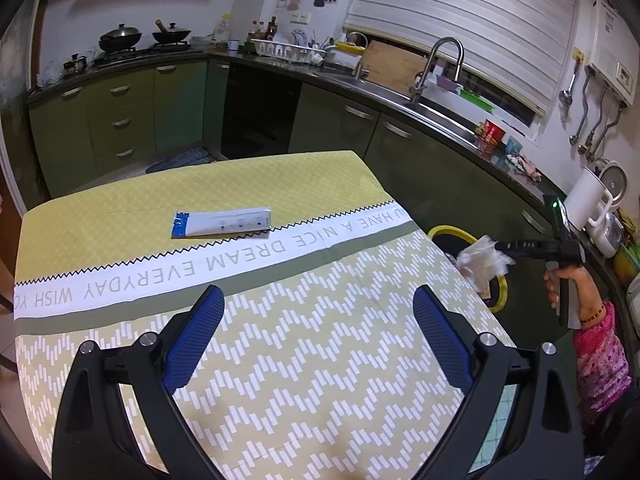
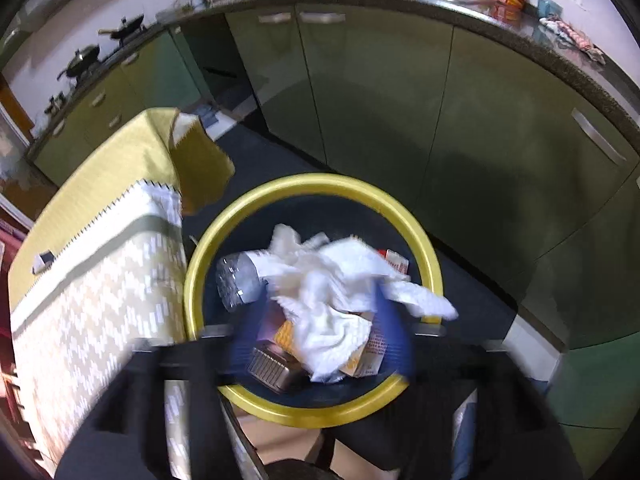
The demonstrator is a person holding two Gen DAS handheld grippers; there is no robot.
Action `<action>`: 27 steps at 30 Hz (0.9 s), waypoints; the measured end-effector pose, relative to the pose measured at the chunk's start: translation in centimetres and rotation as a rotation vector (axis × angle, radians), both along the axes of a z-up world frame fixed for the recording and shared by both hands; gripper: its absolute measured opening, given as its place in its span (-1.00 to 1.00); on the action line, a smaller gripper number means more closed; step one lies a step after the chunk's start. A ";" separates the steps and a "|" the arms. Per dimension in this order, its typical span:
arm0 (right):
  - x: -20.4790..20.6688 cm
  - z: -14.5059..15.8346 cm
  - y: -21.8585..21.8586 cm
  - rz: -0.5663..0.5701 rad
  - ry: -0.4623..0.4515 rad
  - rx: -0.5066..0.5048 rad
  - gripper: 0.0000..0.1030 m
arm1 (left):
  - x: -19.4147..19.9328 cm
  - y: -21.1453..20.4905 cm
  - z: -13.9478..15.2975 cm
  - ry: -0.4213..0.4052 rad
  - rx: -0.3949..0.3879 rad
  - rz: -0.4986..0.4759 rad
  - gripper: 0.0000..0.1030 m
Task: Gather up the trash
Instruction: 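Carry the tissue over the bin and release it with the right tool, then grasp the blue-and-white tube with the left tool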
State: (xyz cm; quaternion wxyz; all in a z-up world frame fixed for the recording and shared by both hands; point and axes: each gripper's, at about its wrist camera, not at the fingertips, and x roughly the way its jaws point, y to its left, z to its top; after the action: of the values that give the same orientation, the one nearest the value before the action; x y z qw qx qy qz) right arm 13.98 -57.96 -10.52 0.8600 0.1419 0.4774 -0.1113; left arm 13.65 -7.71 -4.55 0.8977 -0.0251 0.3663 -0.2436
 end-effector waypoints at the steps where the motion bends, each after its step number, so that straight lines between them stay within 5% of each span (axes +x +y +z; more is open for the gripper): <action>1: -0.2 0.4 0.4 0.002 -0.008 -0.005 0.20 | 0.0 0.0 0.0 0.005 0.002 -0.007 0.76; 9: -0.8 2.8 3.1 0.075 -0.061 0.013 0.20 | 1.6 0.2 0.0 0.020 0.019 -0.114 0.81; 16: -0.1 3.8 7.2 0.182 -0.064 0.019 0.21 | 7.0 -0.7 -0.7 -0.095 0.236 -0.346 0.83; 20: 0.2 3.6 8.7 0.214 -0.052 0.015 0.21 | 12.5 -1.1 -2.8 -0.060 0.327 -0.402 0.82; 27: 0.9 2.8 9.7 0.224 -0.005 0.006 0.21 | 19.0 -1.9 -6.8 0.026 0.367 -0.487 0.82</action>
State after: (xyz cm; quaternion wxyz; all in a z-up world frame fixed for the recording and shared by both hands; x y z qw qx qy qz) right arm 14.91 -48.23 -7.72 0.8678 0.0907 0.4884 -0.0127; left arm 32.65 -9.62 -11.33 0.7977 0.2230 0.4111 -0.3808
